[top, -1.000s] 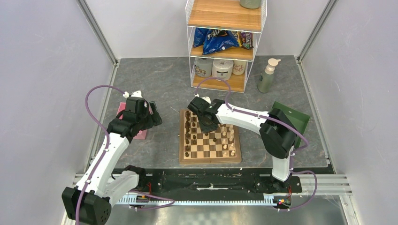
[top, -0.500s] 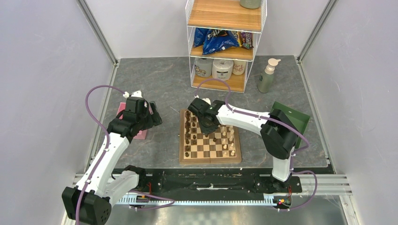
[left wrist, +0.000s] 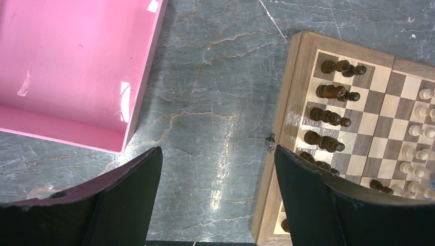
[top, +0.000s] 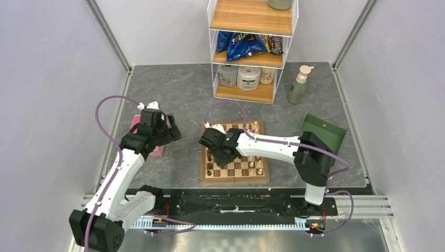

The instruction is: Set up the chess pieces on the board

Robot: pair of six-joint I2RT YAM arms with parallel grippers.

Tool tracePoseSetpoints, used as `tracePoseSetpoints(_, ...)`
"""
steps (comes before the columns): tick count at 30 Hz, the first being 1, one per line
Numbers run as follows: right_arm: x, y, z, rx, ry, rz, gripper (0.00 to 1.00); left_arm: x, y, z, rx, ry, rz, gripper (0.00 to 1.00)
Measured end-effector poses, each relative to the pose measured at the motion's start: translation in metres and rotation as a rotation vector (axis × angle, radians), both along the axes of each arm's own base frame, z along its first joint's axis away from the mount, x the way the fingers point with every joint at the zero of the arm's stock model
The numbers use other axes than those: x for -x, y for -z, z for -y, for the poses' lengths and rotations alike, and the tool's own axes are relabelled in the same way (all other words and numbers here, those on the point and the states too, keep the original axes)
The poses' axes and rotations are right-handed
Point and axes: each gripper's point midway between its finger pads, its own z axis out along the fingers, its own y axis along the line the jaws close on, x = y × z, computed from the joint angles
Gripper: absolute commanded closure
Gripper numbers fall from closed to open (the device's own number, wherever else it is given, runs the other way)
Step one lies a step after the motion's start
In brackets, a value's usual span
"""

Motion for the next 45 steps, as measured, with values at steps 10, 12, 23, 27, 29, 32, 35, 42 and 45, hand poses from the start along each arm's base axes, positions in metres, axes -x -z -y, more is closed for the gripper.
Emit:
tracePoseSetpoints(10, 0.002, 0.006, -0.02, -0.008, -0.019, 0.003, 0.85, 0.0, -0.001, 0.0, 0.0, 0.0, 0.003, 0.13)
tracePoseSetpoints(12, 0.001, 0.008, -0.021, -0.005, -0.018, 0.004, 0.84, 0.0, -0.001, 0.0, 0.0, 0.0, 0.003, 0.13)
tracePoseSetpoints(23, -0.001, 0.009, -0.025, -0.012, -0.019, 0.006, 0.78, 0.0, -0.001, 0.0, 0.0, 0.0, 0.003, 0.13)
tracePoseSetpoints(27, -0.001, 0.009, -0.026, -0.012, -0.019, 0.006, 0.67, 0.0, -0.001, 0.0, 0.0, 0.0, 0.003, 0.13)
tracePoseSetpoints(29, -0.001, 0.009, -0.026, -0.015, -0.02, 0.008, 0.63, 0.0, -0.001, 0.0, 0.0, 0.0, 0.002, 0.13)
tracePoseSetpoints(32, -0.001, 0.009, -0.027, -0.018, -0.023, 0.008, 0.57, 0.0, 0.0, 0.0, 0.0, 0.0, 0.002, 0.13)
tracePoseSetpoints(35, 0.0, 0.005, -0.028, -0.029, -0.028, 0.008, 0.54, 0.0, 0.0, 0.0, 0.0, 0.0, 0.002, 0.13)
tracePoseSetpoints(42, -0.006, -0.043, -0.005, -0.104, 0.006, 0.099, 0.52, 0.0, 0.0, 0.0, 0.0, 0.0, 0.002, 0.13)
tracePoseSetpoints(45, -0.018, -0.051, 0.015, -0.113, 0.064, 0.116, 0.52, 0.0, 0.0, 0.0, 0.001, 0.001, 0.001, 0.13)
